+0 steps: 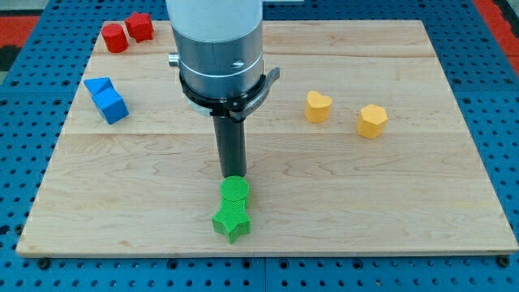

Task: Move the red blocks and a blue triangle to form a triangle

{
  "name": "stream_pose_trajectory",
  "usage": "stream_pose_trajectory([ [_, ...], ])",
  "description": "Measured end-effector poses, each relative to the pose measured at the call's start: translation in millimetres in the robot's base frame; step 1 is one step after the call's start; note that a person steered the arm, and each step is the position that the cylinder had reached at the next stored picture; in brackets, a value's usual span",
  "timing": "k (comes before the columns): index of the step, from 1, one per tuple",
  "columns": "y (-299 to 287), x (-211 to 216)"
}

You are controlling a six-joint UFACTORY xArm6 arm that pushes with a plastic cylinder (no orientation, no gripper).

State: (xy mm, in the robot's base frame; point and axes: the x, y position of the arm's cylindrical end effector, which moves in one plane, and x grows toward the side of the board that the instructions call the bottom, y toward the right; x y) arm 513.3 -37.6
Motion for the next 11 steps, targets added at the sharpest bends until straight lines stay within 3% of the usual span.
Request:
stream_pose_trajectory([
  [3,-9,-14],
  [4,-112,-16],
  [5,-240,-64],
  [6,-267,-81],
  [7,-267,-100],
  [8,-201,-166],
  [9,-207,-228],
  [10,-264,-242],
  [11,-267,-245],
])
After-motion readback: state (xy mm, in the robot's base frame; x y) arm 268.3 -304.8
